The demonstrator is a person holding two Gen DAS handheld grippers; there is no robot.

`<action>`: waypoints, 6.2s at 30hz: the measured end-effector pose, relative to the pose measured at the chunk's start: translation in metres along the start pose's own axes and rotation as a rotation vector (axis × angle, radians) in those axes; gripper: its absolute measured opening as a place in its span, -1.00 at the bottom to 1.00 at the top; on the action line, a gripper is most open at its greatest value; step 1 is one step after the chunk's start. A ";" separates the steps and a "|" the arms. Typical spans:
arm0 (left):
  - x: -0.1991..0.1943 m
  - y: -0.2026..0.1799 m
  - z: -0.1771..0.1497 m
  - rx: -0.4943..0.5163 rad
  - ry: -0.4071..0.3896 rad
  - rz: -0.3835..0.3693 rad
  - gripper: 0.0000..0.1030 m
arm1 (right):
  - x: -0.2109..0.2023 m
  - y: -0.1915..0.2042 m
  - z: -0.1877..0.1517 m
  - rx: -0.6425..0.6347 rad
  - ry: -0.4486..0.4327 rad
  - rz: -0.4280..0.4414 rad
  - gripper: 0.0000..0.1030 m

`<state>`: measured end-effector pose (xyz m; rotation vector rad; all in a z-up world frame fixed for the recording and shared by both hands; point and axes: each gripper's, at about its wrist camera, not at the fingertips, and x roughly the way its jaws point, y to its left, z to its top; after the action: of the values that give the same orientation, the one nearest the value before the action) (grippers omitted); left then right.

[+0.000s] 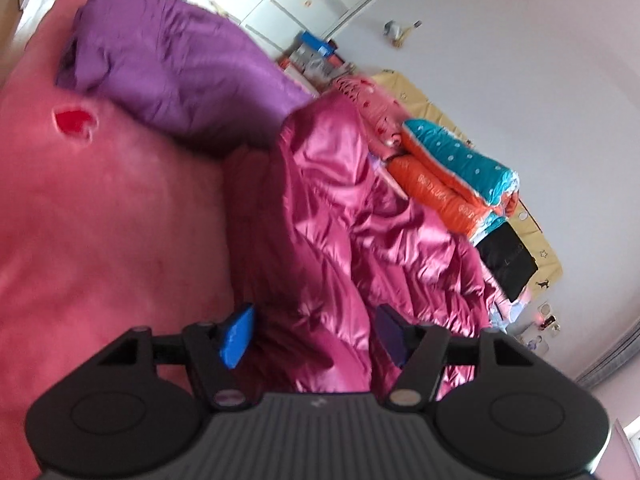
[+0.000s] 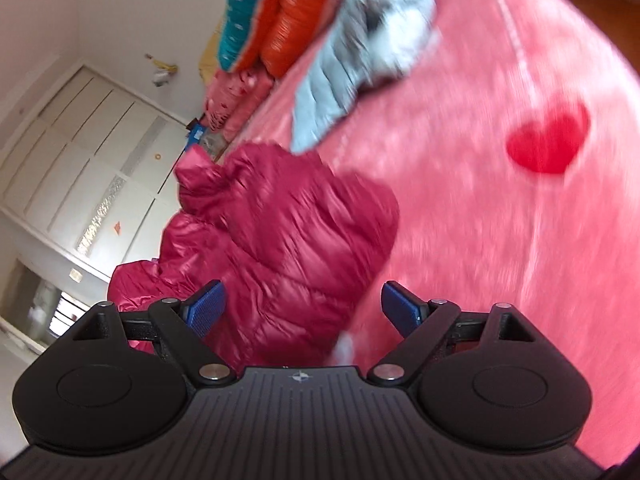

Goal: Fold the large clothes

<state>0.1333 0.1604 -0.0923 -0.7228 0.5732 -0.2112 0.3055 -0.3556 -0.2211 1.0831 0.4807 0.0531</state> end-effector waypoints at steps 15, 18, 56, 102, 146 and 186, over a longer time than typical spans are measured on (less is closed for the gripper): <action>0.036 -0.014 -0.017 0.115 0.061 0.086 0.81 | 0.035 0.011 -0.015 -0.046 0.002 0.103 1.00; 0.039 -0.015 -0.022 0.118 0.067 0.121 0.83 | 0.037 0.005 -0.015 -0.033 0.014 0.069 1.00; -0.079 -0.026 -0.079 -0.005 0.294 0.110 -0.36 | -0.176 0.010 -0.093 -0.057 0.121 -0.195 -0.45; 0.052 -0.118 -0.052 0.642 0.066 0.261 -0.06 | -0.005 0.096 -0.070 -0.817 0.122 -0.233 0.91; 0.134 -0.069 -0.031 0.573 0.033 0.267 0.17 | 0.077 0.050 -0.053 -0.781 0.055 -0.238 1.00; 0.133 -0.194 -0.091 0.509 0.124 0.083 0.63 | -0.029 0.015 0.003 -0.304 0.156 0.003 1.00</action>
<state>0.1943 -0.0834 -0.0722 -0.1929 0.6333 -0.3121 0.2839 -0.3589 -0.1972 0.7842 0.5903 0.2086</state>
